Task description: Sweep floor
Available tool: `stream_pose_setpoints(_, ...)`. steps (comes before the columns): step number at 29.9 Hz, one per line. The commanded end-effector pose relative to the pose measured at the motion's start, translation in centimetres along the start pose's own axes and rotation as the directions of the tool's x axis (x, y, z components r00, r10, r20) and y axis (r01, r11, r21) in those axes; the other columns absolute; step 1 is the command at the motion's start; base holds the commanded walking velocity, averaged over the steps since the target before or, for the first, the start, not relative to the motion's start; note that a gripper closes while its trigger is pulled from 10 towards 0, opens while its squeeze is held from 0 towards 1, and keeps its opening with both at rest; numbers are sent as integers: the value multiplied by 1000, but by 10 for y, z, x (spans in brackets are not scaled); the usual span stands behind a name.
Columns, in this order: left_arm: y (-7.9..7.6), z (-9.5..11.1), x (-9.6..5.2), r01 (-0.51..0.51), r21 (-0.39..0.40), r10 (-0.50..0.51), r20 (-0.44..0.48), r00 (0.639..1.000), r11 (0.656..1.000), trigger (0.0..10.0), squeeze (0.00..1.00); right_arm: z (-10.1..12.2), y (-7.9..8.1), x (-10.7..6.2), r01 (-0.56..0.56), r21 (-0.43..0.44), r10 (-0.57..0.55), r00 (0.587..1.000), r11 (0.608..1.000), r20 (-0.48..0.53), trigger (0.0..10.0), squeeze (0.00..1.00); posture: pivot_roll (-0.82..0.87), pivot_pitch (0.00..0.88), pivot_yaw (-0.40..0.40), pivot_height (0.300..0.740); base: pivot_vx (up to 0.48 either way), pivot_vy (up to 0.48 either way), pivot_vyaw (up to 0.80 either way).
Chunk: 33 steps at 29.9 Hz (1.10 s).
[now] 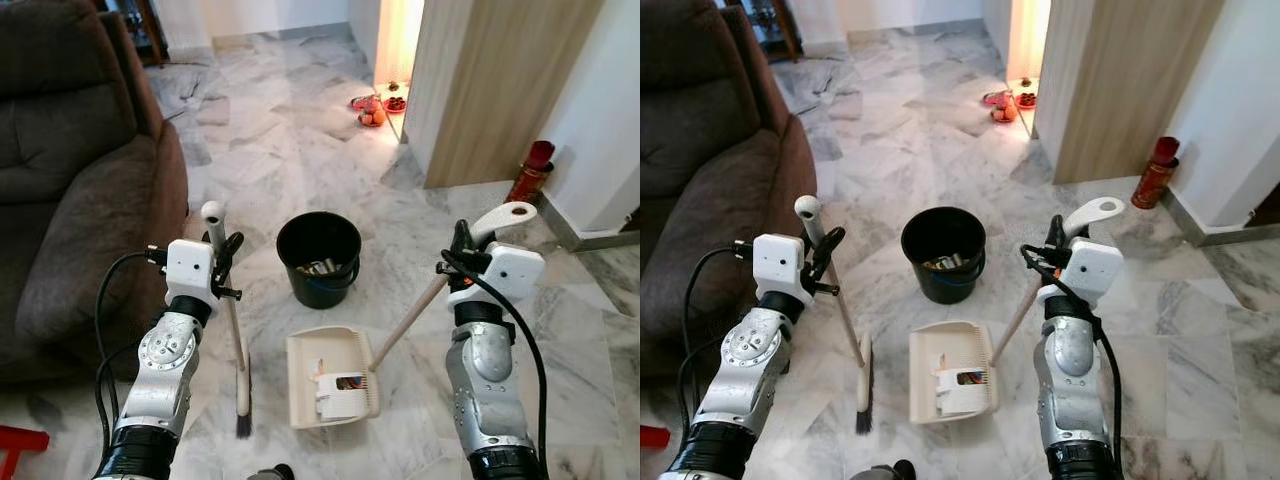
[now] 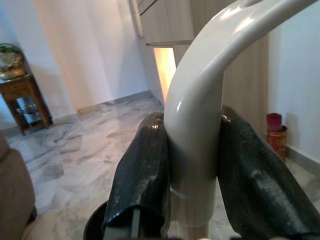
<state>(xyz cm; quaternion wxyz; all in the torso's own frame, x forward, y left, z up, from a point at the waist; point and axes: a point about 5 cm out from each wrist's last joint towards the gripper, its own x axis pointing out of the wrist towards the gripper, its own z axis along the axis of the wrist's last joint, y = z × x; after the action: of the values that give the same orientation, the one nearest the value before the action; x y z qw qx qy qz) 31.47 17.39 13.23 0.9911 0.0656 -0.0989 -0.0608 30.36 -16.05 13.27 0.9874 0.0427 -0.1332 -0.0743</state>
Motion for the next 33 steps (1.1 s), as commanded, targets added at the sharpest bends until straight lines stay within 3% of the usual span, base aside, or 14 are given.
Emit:
stream_pose_setpoints(1, 2, 10, 3, -6, 18, 5, 42, 999, 1000, 10000, 0, 7, 2, 4, 0, 21, -1, 1000, 1000, 31, 10000, 0, -2, 86, 49, 740, 0, 0, 0)
stream_pose_setpoints(11, 2, 9, 3, 0, 23, -1, 34, 999, 1000, 10000, 0, 8, 3, 4, -7, 16, 6, 1000, 1000, 31, 10000, 0, -4, 86, 48, 740, 0, 0, 0)
stream_pose_setpoints(16, 1, 9, 3, 0, 26, -1, 33, 999, 1000, 10000, 0, 8, 3, 5, -11, 16, 10, 999, 1000, 34, 10000, 0, -2, 81, 43, 740, 253, 0, 552)
stream_pose_setpoints(33, 0, 8, 3, -2, 25, 1, 32, 999, 1000, 10000, 0, 7, 4, 5, -18, 27, 17, 999, 999, 28, 10000, 0, 1, 74, 38, 740, 273, 0, 0)
